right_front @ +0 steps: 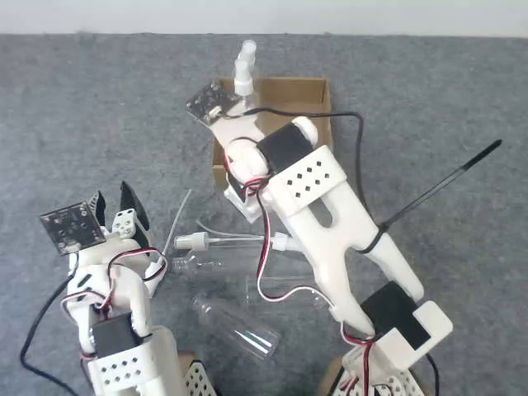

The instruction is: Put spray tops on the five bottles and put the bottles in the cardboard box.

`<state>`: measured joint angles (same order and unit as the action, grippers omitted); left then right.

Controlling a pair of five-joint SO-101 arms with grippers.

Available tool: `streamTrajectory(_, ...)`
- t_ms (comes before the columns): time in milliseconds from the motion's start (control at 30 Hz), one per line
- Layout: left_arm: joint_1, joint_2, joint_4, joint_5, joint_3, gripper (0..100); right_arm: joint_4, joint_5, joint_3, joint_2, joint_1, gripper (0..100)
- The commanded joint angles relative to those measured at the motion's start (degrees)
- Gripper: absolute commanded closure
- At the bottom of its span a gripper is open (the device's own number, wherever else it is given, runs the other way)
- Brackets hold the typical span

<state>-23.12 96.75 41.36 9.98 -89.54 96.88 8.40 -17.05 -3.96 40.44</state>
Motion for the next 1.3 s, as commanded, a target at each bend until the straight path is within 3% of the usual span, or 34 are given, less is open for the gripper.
streamTrajectory(0, -0.35, 0.88, -1.93, -0.44, 0.13, 86, 2.24, -0.70, -2.64, 4.97, 0.48, 79.3)
streamTrajectory(433, -0.44, 0.88, -1.93, -0.44, 0.13, 86, 5.67, 0.09, -2.46, 5.05, 7.25, 79.3)
streamTrajectory(600, -1.76, 0.88, -2.02, -0.44, 0.13, 86, 4.88, 5.36, 4.13, 6.20, 9.63, 79.3)
streamTrajectory(1133, -3.78, 0.88, -5.89, -0.18, -1.36, 86, -19.21, 10.73, 34.64, 19.74, 12.00, 78.8)
streamTrajectory(1267, -3.78, 0.88, -5.89, -0.26, -1.36, 86, -24.13, 10.73, 39.65, 19.74, 12.00, 72.0)
